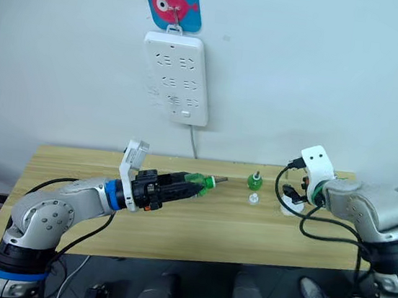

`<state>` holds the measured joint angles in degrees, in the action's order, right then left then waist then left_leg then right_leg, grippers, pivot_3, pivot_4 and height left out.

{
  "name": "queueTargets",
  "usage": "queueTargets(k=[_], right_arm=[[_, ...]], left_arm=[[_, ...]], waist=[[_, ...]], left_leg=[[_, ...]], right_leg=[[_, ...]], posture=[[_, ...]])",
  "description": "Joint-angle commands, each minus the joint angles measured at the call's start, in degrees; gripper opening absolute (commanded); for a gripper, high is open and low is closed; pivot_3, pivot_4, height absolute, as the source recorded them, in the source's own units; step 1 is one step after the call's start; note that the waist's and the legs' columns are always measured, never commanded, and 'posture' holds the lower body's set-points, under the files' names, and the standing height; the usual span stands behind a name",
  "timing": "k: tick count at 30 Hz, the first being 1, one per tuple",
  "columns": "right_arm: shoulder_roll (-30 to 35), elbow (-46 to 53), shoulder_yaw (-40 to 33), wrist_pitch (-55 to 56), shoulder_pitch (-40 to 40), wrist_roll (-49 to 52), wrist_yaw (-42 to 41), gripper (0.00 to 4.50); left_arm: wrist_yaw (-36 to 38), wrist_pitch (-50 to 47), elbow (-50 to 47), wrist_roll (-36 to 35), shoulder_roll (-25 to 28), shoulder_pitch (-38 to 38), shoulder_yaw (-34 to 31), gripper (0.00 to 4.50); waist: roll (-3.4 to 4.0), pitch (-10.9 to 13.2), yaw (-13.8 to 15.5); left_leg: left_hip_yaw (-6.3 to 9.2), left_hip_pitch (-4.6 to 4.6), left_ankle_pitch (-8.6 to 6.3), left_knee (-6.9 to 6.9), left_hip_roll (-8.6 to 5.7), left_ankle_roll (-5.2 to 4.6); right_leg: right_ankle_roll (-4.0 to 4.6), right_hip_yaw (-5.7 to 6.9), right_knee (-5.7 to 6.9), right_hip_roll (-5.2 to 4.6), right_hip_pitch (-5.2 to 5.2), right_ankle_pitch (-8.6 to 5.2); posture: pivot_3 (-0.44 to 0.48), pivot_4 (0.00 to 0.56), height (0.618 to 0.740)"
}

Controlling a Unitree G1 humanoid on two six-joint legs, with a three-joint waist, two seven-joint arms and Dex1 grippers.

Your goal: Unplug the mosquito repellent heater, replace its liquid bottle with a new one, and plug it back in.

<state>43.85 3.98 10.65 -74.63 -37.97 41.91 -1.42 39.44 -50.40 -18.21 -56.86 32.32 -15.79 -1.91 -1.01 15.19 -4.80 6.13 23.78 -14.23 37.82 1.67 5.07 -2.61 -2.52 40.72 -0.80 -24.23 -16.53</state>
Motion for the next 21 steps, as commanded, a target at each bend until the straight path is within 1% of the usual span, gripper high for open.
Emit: queueTargets(k=[1,6,11,15,21], right_arm=[[-1.84,-4.98,-0.90,-5.06,-3.63,-3.16,-2.21,4.50],[-4.56,-16.34,3.35,-5.22,-9.81,-9.95,-7.10,4.50],[-7.85,-25.59,4.54,-3.90,-13.60,-14.99,-11.60,4.50],[-9.63,-30.06,4.40,-2.05,-14.76,-18.99,-13.68,4.50],[-10.96,-31.72,2.92,-2.94,-14.48,-21.69,-16.37,4.50]], left_arm=[[1.52,1.63,-3.22,1.18,-0.08,1.22,0.13,2.28],[2.04,2.30,-4.19,2.46,-0.25,2.90,-0.02,2.28],[1.71,2.46,-5.31,2.68,-0.64,3.97,-0.46,2.28],[1.44,2.40,-6.29,2.56,-0.78,4.80,-0.74,2.28],[1.70,2.53,-6.09,2.81,-0.53,4.95,-1.18,2.28]], waist=[[0.01,0.04,0.00],[0.01,0.11,0.00],[0.02,0.12,0.06],[0.01,0.13,0.15],[0.02,0.13,0.18]], left_leg=[[0.01,0.00,-0.01,0.00,0.00,-0.01],[0.01,0.00,-0.02,0.01,0.00,-0.04],[0.01,0.01,-0.03,-0.01,0.00,-0.05],[0.01,0.02,-0.04,-0.01,0.00,-0.06],[0.02,0.01,-0.04,-0.01,0.00,-0.06]], right_leg=[[0.00,0.00,0.00,0.00,0.00,0.00],[0.00,0.01,-0.01,0.00,0.00,0.00],[0.00,0.02,-0.03,0.00,0.00,0.00],[0.00,0.02,-0.05,-0.01,0.00,0.00],[0.00,0.02,-0.05,-0.01,0.00,0.00]], posture=[[-0.110,0.265,0.725],[-0.079,0.267,0.725],[-0.050,0.261,0.725],[-0.034,0.259,0.725],[-0.033,0.261,0.725]])
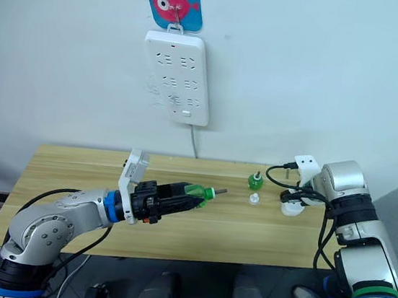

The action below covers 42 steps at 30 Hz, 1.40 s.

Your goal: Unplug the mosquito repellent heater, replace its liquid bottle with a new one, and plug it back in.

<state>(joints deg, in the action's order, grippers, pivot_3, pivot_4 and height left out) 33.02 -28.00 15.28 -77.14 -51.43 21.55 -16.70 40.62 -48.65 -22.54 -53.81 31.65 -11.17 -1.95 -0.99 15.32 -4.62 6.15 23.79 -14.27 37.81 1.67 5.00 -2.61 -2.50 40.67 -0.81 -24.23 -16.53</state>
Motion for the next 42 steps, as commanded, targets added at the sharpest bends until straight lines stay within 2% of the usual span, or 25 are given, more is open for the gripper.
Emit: queueTargets(k=[1,15,18,21,30,37,40,42], right_arm=[[-0.29,0.41,-1.91,-0.56,-0.80,-1.70,-1.39,4.50],[-2.38,1.59,-3.13,-0.02,2.09,-5.59,-4.24,4.50],[-2.92,1.45,-3.81,-0.04,2.34,-6.11,-4.07,3.89],[-3.11,1.53,-3.85,-0.08,2.72,-6.95,-3.98,2.92],[-2.65,4.47,-6.45,-1.71,3.54,-7.87,-3.75,2.91],[4.08,26.58,-14.51,-6.53,9.20,-1.79,-8.51,2.91],[4.36,35.46,-19.94,-8.17,12.79,0.76,-9.32,2.91],[1.97,40.20,-27.97,-6.33,15.39,5.23,-11.94,2.91]], left_arm=[[0.52,0.78,-1.78,-0.24,0.14,0.35,-1.15,2.28],[0.27,1.23,-1.23,-0.15,-0.95,-0.80,-1.04,2.28],[0.37,1.27,-1.22,-0.02,-0.90,-0.76,-0.94,2.28],[0.24,1.19,-1.26,-0.12,-1.07,-0.79,-0.84,2.28],[0.31,1.03,-0.72,0.16,-1.53,-1.55,-0.69,2.28],[2.01,0.67,2.21,0.38,-0.67,-4.56,-1.02,2.28],[3.33,0.44,3.95,0.70,-0.08,-6.46,-1.03,2.28],[4.46,-0.11,5.00,0.59,0.63,-8.02,-1.16,2.28]], waist=[[0.00,0.00,0.00],[0.01,0.03,-0.01],[0.01,0.03,-0.01],[0.01,0.03,-0.01],[0.01,0.04,-0.04],[0.17,0.16,-0.07],[0.17,0.16,-0.14],[0.16,0.16,-0.21]], left_leg=[[0.00,0.00,0.00,0.00,0.00,0.00],[0.00,0.00,0.00,-0.02,0.00,0.00],[0.01,0.00,0.00,-0.03,0.00,0.00],[0.01,-0.01,0.00,-0.03,0.00,0.00],[0.02,0.00,0.00,-0.03,0.00,0.00],[0.02,0.07,-0.01,-0.11,-0.02,0.00],[0.05,0.06,-0.01,-0.21,0.00,0.00],[0.02,0.05,-0.01,-0.23,0.00,0.00]], right_leg=[[0.00,0.01,0.00,0.00,0.00,0.00],[0.00,0.00,-0.01,0.00,0.00,0.00],[0.00,0.01,-0.03,0.00,0.00,0.00],[0.00,0.01,-0.04,0.00,0.01,0.00],[0.00,0.02,-0.09,0.00,0.03,0.00],[-0.01,0.04,-0.26,-0.02,0.02,0.00],[-0.01,0.08,-0.33,-0.01,0.03,0.00],[-0.01,0.07,-0.34,-0.01,0.03,0.00]], posture=[[-0.035,0.261,0.725],[-0.036,0.268,0.725],[-0.035,0.267,0.725],[-0.034,0.267,0.725],[-0.054,0.263,0.725],[-0.105,0.252,0.725],[-0.124,0.247,0.725],[-0.138,0.244,0.725]])
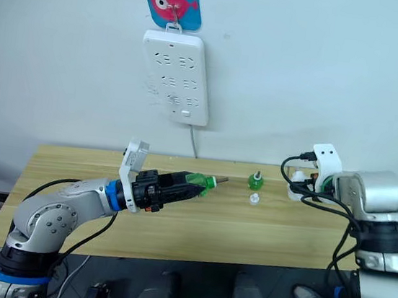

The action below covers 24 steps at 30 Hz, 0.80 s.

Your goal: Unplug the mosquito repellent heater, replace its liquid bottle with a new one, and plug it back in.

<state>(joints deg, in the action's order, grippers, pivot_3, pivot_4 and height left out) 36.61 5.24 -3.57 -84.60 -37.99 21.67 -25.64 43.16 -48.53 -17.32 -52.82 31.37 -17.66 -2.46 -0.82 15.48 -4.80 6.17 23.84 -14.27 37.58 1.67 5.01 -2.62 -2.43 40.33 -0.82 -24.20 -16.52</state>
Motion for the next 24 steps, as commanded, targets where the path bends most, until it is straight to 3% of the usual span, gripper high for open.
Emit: queueTargets(k=[1,9,15,24], right_arm=[[-2.36,9.34,-12.95,2.27,3.26,8.14,-5.47,2.91],[-2.39,17.09,-25.49,-3.66,3.13,29.54,-17.66,2.91],[-6.00,14.06,-27.95,-7.90,-1.67,42.13,-14.99,2.91],[-8.63,9.91,-27.21,-7.66,-4.42,52.78,-5.90,2.91]], left_arm=[[2.70,-0.66,0.39,-0.57,1.47,-2.43,-0.75,2.28],[9.03,-5.75,4.27,-3.62,6.89,-9.34,-2.80,2.28],[11.35,-11.46,6.01,-9.26,8.59,-14.57,-5.33,2.28],[10.26,-17.22,7.91,-16.75,7.82,-18.78,-8.02,2.28]], waist=[[0.00,0.00,-0.03],[0.00,0.00,-0.47],[0.00,0.00,-0.65],[0.00,0.00,-0.87]], left_leg=[[-0.01,0.01,0.00,0.00,0.00,0.00],[-0.04,-0.05,0.00,-0.10,0.02,0.00],[-0.04,-0.03,0.00,-0.14,0.02,0.00],[-0.05,-0.03,0.01,-0.46,0.03,0.01]], right_leg=[[0.00,-0.01,-0.02,0.00,0.00,0.00],[-0.01,-0.01,-0.09,0.02,0.02,0.01],[-0.01,-0.01,-0.16,0.02,0.03,0.01],[-0.01,0.02,-0.36,-0.02,-0.01,0.01]], posture=[[-0.143,0.244,0.725],[-0.156,0.241,0.725],[-0.148,0.239,0.725],[-0.135,0.234,0.725]])
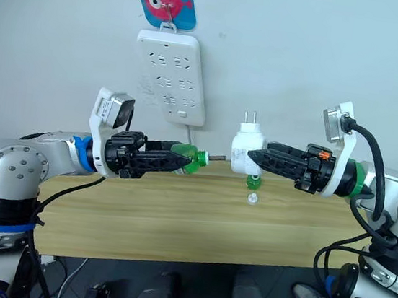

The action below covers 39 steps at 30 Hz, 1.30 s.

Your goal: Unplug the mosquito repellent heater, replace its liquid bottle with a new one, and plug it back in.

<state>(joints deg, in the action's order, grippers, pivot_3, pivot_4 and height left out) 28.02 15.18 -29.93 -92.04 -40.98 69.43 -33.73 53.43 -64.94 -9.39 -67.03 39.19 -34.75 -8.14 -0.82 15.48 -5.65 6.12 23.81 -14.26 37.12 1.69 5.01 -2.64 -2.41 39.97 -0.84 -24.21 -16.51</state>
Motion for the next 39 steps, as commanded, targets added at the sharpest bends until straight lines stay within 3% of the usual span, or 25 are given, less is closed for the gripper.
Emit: queueTargets(k=[1,18,39], right_arm=[[0.04,-0.38,-0.59,0.05,-1.50,6.39,3.12,2.91],[9.27,-1.45,10.16,12.36,3.23,28.16,14.91,2.91],[18.53,-1.38,18.19,20.42,4.76,33.75,13.69,2.91]], left_arm=[[-0.19,-0.84,0.13,-2.61,-0.08,-1.84,-2.31,2.28],[1.59,-1.26,0.13,-2.55,-1.17,-2.69,-0.28,2.28],[2.42,-1.49,-0.66,-2.07,-1.97,-3.02,0.78,2.28]], waist=[[0.00,0.00,-0.04],[-0.01,-0.01,-0.04],[-0.01,0.00,0.15]], left_leg=[[0.00,0.00,0.00,-0.04,0.00,0.01],[-0.03,0.00,0.01,-0.07,0.01,0.01],[-0.03,0.00,0.01,-0.05,0.01,0.01]], right_leg=[[0.00,0.01,0.00,0.00,-0.02,0.00],[0.00,0.01,-0.04,-0.02,-0.02,0.00],[0.00,0.00,-0.05,-0.02,-0.02,0.00]], posture=[[-0.135,0.233,0.725],[-0.139,0.228,0.725],[-0.142,0.233,0.725]])
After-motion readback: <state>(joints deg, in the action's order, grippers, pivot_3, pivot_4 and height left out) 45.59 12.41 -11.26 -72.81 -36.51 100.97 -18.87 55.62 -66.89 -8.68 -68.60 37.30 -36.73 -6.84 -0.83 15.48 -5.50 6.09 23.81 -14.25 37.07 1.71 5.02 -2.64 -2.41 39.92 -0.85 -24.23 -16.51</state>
